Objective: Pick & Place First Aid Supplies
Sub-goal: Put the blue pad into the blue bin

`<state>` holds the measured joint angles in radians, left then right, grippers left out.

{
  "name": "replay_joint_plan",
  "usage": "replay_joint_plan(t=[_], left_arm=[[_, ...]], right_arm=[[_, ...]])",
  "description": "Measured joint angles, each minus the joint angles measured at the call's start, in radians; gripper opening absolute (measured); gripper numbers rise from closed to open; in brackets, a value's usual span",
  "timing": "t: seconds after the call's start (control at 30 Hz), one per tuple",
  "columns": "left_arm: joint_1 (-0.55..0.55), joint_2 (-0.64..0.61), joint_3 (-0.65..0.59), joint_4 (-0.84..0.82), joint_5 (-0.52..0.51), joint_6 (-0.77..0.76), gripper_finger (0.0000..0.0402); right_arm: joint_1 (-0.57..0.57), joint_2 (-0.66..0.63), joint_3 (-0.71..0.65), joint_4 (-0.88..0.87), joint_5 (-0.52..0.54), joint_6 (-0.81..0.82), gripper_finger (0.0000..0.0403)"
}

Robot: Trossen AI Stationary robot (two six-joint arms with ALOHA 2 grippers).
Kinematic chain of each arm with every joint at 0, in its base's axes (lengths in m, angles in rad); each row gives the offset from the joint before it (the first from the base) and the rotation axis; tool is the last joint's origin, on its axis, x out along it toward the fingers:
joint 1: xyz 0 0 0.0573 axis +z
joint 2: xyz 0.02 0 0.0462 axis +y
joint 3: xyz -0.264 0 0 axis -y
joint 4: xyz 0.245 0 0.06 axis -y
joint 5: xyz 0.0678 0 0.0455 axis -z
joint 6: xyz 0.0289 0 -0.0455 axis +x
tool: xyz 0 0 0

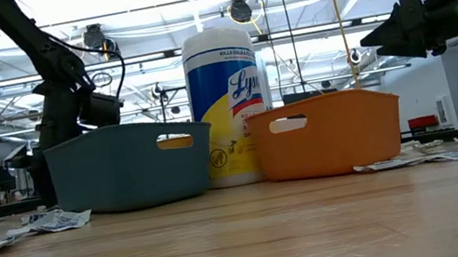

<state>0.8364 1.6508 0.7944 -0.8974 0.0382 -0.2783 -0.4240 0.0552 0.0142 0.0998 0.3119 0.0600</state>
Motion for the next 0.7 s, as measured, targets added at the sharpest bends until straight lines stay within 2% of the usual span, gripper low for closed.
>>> replay_joint_plan(t=[0.3, 0.6, 0.7], left_arm=[[0.000, -0.048, 0.031, -0.050, -0.005, -0.007, 0.0002], [-0.009, -0.219, 0.103, -0.168, -0.016, -0.015, 0.0001], [-0.025, -0.272, 0.127, -0.236, -0.048, -0.019, 0.0001]], right_arm=[[0.000, 0.000, 0.000, 0.000, 0.000, 0.000, 0.0377], [0.000, 0.000, 0.000, 0.000, 0.000, 0.000, 0.0377], [0.000, 0.000, 0.000, 0.000, 0.000, 0.000, 0.0377]])
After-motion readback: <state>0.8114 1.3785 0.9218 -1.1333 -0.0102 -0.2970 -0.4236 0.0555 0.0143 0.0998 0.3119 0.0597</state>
